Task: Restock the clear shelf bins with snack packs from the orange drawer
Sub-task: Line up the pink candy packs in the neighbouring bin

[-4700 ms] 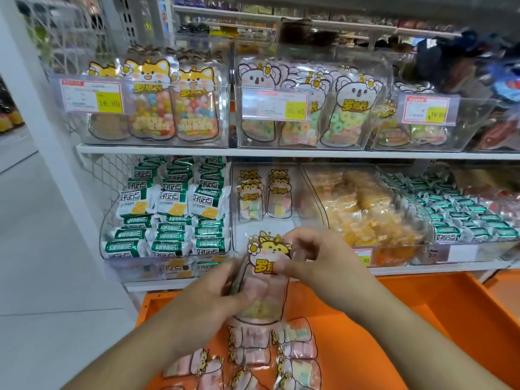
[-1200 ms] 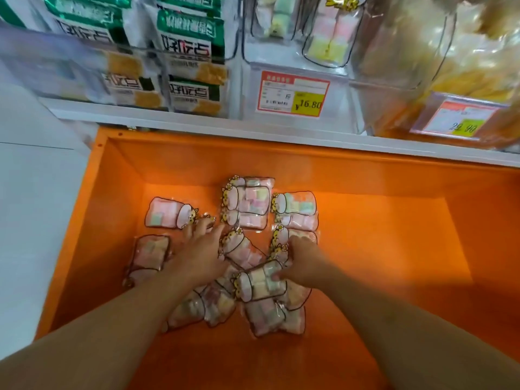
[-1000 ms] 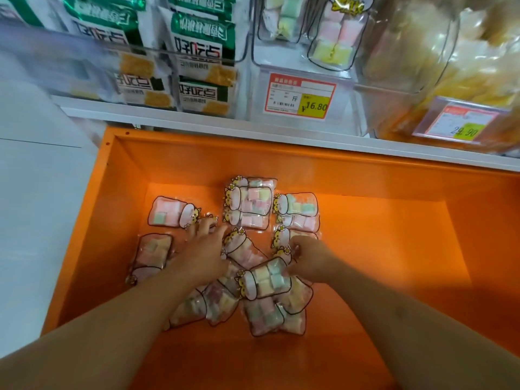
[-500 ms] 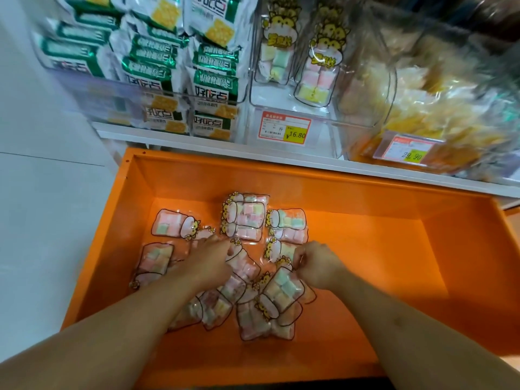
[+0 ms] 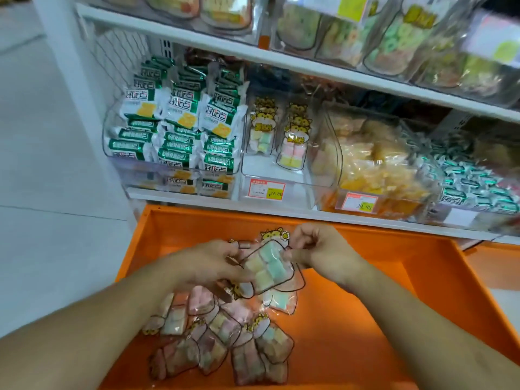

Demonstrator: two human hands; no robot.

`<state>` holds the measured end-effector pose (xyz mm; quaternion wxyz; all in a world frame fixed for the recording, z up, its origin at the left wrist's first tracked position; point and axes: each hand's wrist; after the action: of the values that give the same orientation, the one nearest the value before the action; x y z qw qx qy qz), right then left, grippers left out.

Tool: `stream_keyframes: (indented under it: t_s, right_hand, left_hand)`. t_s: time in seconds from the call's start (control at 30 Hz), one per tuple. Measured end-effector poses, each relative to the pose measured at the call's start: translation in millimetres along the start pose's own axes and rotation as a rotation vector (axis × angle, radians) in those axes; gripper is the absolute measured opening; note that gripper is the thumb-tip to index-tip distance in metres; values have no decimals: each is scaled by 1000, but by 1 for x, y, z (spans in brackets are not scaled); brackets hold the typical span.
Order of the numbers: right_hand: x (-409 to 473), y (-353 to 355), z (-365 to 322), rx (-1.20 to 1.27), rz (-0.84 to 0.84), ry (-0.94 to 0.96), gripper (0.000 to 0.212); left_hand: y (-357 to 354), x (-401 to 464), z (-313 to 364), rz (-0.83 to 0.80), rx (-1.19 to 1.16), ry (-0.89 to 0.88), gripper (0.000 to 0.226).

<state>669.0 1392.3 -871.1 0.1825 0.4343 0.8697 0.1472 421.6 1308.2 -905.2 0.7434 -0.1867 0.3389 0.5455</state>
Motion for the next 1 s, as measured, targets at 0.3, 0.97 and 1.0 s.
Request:
stream_keyframes:
  t_s: [0.3, 0.97, 1.0]
  right_hand:
    - [-29, 24, -75, 321, 146, 177, 18]
    - [12, -8, -95, 387, 72, 257, 19]
    - [11, -12, -94, 422, 94, 249, 16]
  left_hand:
    - [55, -116, 54, 398, 329, -259, 26]
    - [40, -93, 75, 363, -661, -420, 41]
    - [37, -93, 77, 314, -688, -427, 39]
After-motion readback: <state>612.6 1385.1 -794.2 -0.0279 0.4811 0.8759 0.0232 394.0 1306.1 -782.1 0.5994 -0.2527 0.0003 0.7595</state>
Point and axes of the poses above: each hand's wrist, its own x-axis towards the middle knuckle, its own y-axis out of the back of the hand, z = x × y, and after that the axes turned 8 degrees about y, right-handed
